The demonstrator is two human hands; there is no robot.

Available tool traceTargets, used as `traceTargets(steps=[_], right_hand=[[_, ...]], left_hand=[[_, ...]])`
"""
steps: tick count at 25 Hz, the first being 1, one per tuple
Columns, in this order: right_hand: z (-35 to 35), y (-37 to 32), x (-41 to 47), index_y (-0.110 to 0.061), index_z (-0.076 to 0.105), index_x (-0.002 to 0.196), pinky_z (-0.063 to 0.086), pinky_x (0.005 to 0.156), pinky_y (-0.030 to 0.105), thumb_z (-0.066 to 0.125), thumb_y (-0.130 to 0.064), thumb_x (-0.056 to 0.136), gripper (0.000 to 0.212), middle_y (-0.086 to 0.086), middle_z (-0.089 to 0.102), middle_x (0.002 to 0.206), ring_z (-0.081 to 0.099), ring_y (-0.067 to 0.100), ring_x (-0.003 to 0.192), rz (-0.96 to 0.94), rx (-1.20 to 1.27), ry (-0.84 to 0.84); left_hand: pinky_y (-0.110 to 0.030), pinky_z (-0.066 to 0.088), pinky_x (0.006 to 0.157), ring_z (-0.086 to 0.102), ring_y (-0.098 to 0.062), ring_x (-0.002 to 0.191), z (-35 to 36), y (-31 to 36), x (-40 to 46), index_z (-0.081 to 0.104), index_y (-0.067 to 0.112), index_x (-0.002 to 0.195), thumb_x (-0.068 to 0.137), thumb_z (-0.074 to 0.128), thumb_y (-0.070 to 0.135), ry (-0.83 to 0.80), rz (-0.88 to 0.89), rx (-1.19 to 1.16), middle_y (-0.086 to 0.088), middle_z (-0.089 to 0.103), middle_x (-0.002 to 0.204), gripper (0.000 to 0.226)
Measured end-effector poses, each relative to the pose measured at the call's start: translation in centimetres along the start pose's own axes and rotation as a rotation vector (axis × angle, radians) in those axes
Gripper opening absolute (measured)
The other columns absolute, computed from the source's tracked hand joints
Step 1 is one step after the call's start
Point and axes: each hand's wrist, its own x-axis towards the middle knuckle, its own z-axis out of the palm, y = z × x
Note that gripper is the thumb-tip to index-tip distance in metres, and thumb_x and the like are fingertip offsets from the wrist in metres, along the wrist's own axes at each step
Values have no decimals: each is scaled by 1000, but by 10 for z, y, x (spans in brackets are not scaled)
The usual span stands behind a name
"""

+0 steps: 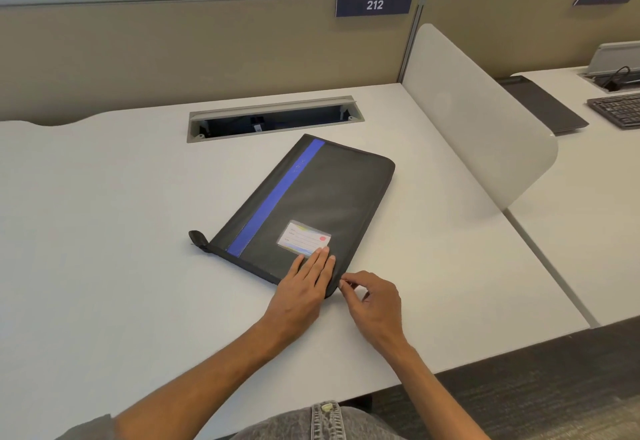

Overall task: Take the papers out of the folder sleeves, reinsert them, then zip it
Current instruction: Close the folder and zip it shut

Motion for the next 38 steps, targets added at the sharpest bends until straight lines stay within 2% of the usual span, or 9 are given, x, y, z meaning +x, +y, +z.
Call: traceTargets(steps=[6, 12, 17, 22, 27, 30, 33, 35, 38], right_hand=[[19, -17, 4, -19, 73, 85, 56, 60, 31, 64, -27, 83, 12, -9, 73, 79, 66, 10, 65, -109, -115, -26], [34, -14, 6, -13, 75, 85, 57, 67, 25, 70, -11, 82, 6, -5, 73, 77, 63, 4, 65, 28, 0, 34], [39, -12, 12, -13, 75, 85, 55, 64, 25, 70, -11, 82, 6, -6, 71, 73, 61, 5, 59, 115, 30, 49], [37, -6, 13, -13, 76, 90, 58, 66, 27, 71, -10, 83, 10, -14, 68, 75, 65, 5, 62, 153, 130, 10], [39, -5, 11, -17, 76, 96, 60, 69, 34, 70, -17, 86, 12, -18, 69, 82, 68, 7, 66, 134, 152, -24], [34, -13, 13, -19, 76, 97, 59, 69, 30, 70, -20, 87, 11, -15, 71, 87, 66, 0, 71, 80, 103, -30], [24, -33, 21, -22, 76, 93, 56, 67, 23, 70, -26, 87, 9, -13, 73, 86, 65, 2, 72, -38, -16, -14], [19, -49, 29, -25, 75, 89, 52, 64, 19, 69, -28, 85, 8, -14, 73, 83, 65, 3, 72, -87, -61, 1], [17, -69, 41, -26, 74, 86, 48, 61, 18, 69, -28, 83, 6, -15, 72, 79, 65, 3, 71, -106, -57, 18]], left_hand=[[-51, 44, 102, 50, -29, 131, -5, -23, -20, 53, -1, 135, 62, 75, -7, -57, 1, 27, -17, 52, 141, 77], [-54, 44, 102, 46, -29, 134, 2, -28, -26, 51, 0, 137, 72, 46, -7, -72, 29, 24, -16, 49, 143, 65], [-54, 43, 102, 50, -29, 131, -2, -27, -28, 55, 1, 134, 59, 73, -5, -102, -1, 5, -15, 52, 141, 78], [-46, 51, 92, 61, -28, 118, -6, -12, -18, 65, 2, 123, 57, 78, 5, -78, -97, 2, -15, 62, 129, 67], [-41, 52, 91, 62, -28, 116, -12, -14, -12, 64, 5, 124, 66, 82, 18, -54, -137, 12, -14, 63, 127, 62], [-39, 54, 88, 64, -26, 114, -20, -17, -12, 65, 6, 124, 63, 85, 21, -77, -137, -14, -12, 64, 127, 65], [-36, 58, 77, 65, -24, 112, -41, -26, -11, 65, 8, 125, 64, 86, 22, -95, -158, -62, -9, 64, 127, 66], [-38, 59, 77, 60, -23, 120, -56, -38, -10, 56, 14, 136, 80, 73, 26, -96, -179, -121, -5, 57, 138, 59], [-41, 48, 101, 42, -16, 137, -71, -59, -14, 40, 23, 147, 94, 43, 33, -115, -226, -276, 5, 40, 151, 54]])
